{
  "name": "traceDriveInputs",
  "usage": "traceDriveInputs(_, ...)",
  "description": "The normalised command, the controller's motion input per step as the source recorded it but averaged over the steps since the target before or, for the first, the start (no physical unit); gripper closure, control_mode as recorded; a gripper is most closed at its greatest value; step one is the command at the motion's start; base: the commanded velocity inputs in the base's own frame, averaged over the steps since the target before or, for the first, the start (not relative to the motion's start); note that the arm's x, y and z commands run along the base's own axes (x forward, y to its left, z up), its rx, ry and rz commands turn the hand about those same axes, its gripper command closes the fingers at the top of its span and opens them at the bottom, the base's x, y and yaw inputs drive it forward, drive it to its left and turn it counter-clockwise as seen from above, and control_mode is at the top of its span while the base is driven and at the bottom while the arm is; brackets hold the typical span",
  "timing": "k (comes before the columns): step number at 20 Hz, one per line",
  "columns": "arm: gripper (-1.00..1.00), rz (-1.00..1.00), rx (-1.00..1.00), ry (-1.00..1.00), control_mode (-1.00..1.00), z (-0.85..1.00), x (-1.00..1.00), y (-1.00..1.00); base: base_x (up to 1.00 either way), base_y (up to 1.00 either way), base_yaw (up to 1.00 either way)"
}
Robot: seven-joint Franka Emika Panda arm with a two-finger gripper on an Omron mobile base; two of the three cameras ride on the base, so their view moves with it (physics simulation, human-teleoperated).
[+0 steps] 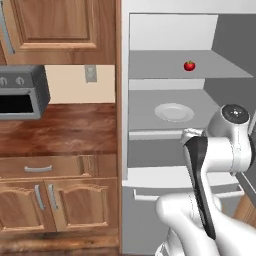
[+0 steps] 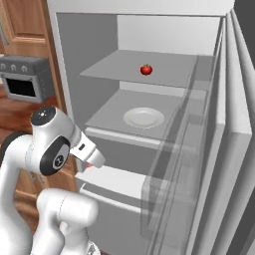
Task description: Transport the shrimp from the fridge to the microwave and turn on the microwave.
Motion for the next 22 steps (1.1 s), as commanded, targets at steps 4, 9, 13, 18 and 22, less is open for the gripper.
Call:
traceDriveInputs(4,1.0,0.0,0.0,0.0,1.0,0.0,0.0,0.0,-0.25,0.07,0.11)
traceDriveInputs(9,1.0,0.0,0.0,0.0,1.0,0.0,0.0,0.0,-0.15,0.22,0.21)
traceDriveInputs(13,1.0,0.0,0.0,0.0,1.0,0.0,0.0,0.0,-0.14,0.23,0.32)
traceDriveInputs(18,1.0,0.0,0.0,0.0,1.0,0.0,0.0,0.0,-0.12,0.19,0.41)
traceDriveInputs(22,1.0,0.0,0.0,0.0,1.0,0.0,0.0,0.0,-0.06,0.17,0.47)
